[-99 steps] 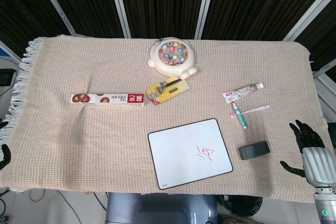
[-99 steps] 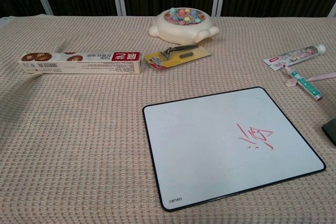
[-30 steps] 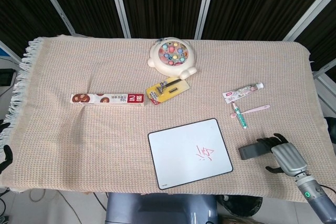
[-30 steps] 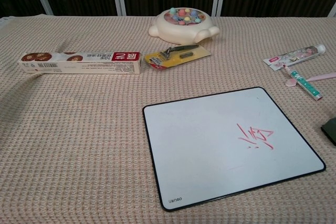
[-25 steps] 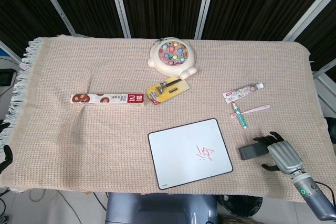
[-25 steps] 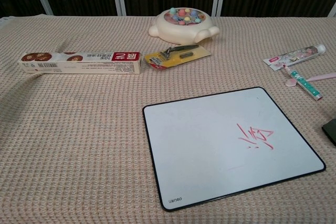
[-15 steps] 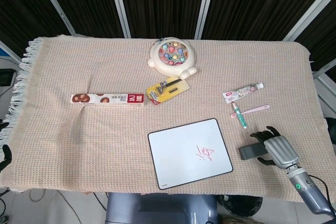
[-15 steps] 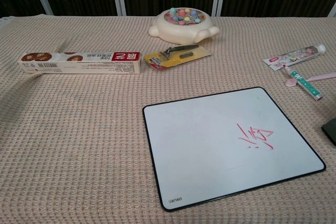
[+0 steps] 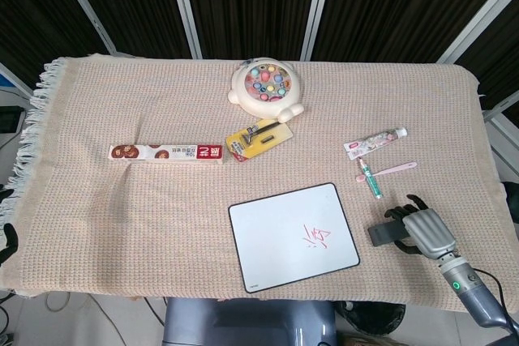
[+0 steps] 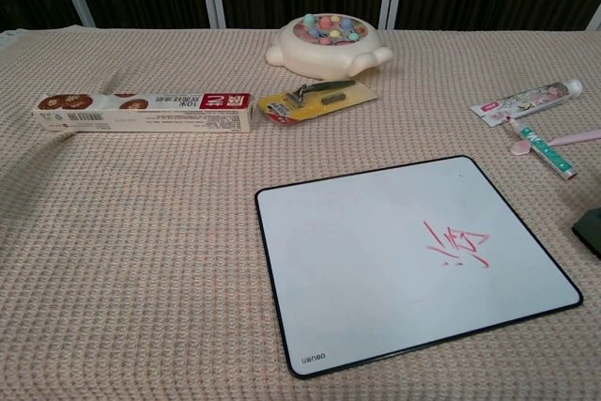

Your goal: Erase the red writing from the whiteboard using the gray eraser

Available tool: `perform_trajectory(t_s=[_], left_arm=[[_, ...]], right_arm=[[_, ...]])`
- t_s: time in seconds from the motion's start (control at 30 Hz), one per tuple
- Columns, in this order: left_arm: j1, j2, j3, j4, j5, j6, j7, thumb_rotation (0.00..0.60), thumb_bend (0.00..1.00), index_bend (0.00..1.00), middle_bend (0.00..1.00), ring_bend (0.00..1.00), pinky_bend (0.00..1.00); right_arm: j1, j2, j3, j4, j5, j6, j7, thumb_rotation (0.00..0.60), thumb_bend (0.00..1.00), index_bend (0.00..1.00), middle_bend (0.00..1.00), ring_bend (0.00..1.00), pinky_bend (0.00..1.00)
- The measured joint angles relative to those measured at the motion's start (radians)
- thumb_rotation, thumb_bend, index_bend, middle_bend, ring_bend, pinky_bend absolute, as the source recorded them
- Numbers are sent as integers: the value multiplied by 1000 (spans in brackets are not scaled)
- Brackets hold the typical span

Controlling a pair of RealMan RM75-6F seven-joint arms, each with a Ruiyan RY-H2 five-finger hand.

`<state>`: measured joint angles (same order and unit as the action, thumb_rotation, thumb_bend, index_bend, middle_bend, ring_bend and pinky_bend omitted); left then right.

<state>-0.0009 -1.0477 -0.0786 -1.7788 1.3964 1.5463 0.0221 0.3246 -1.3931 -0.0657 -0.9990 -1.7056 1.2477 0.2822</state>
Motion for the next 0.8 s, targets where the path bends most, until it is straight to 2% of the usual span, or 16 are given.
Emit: perform_trajectory(t_s=[0.33,0.67,0.8], left_arm=[[0,1,0,1,-3,-1,2,600,639,177,83,23,35],[0,1,0,1,-4,-2,1,600,639,186,83,23,35],[0,2,0,0,-4,-3,0,600,640,187,83,24,35]], right_arm=[[9,-5,-11,-4,5,-16,-14,600,346,403,431,394,159],[13,1,-18,-14,4,-9,-15,600,445,603,526,477,218],[13,-1,-19,-14,5,-6,-18,600,450,615,538,488,239]])
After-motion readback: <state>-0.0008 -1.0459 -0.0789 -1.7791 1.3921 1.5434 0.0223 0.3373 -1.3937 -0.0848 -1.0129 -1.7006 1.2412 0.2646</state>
